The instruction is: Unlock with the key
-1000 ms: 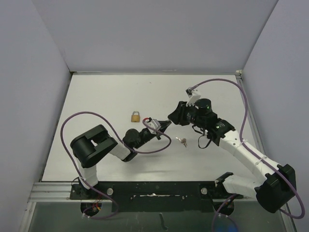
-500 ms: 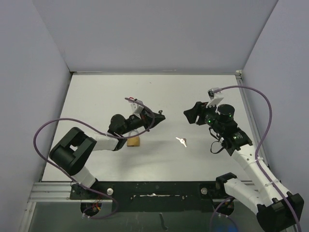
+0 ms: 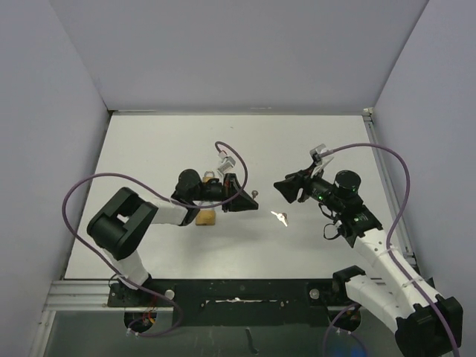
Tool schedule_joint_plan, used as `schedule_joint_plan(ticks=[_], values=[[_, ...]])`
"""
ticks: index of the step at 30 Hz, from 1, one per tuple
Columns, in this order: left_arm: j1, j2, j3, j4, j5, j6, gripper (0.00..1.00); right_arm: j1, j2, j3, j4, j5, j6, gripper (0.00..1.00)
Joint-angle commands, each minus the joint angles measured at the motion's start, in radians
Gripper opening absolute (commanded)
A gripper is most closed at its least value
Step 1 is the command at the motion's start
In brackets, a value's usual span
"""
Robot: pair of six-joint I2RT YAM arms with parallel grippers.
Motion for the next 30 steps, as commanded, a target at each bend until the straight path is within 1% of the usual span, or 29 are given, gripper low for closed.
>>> schedule_joint_plan(ticks=[1, 3, 5, 13, 17, 22, 24, 30], values=[[0.003, 0.086, 0.063, 0.163, 0.127, -0.173, 0.00, -0.009, 0.052, -0.026, 0.176, -0.173, 0.035, 0.51], [0.005, 0.119, 0.077, 0.207, 0.136, -0.220, 0.00, -0.007, 0.068, -0.038, 0.209, -0.201, 0.052, 0.49], [0.005, 0.139, 0.088, 0.217, 0.133, -0.231, 0.00, -0.006, 0.083, -0.042, 0.221, -0.209, 0.057, 0.47], [0.005, 0.173, 0.106, 0.175, 0.098, -0.188, 0.00, 0.024, 0.151, -0.050, 0.266, -0.235, 0.070, 0.43], [0.002, 0.157, 0.108, 0.087, 0.066, -0.125, 0.00, 0.042, 0.187, -0.052, 0.299, -0.237, 0.081, 0.41], [-0.007, 0.101, 0.115, -0.136, 0.000, 0.034, 0.00, 0.066, 0.217, -0.045, 0.326, -0.228, 0.087, 0.41], [-0.014, 0.084, 0.119, -0.190, -0.012, 0.074, 0.00, 0.069, 0.224, -0.043, 0.332, -0.228, 0.087, 0.41], [-0.017, 0.074, 0.116, -0.194, -0.012, 0.076, 0.00, 0.071, 0.244, -0.040, 0.337, -0.238, 0.074, 0.41]])
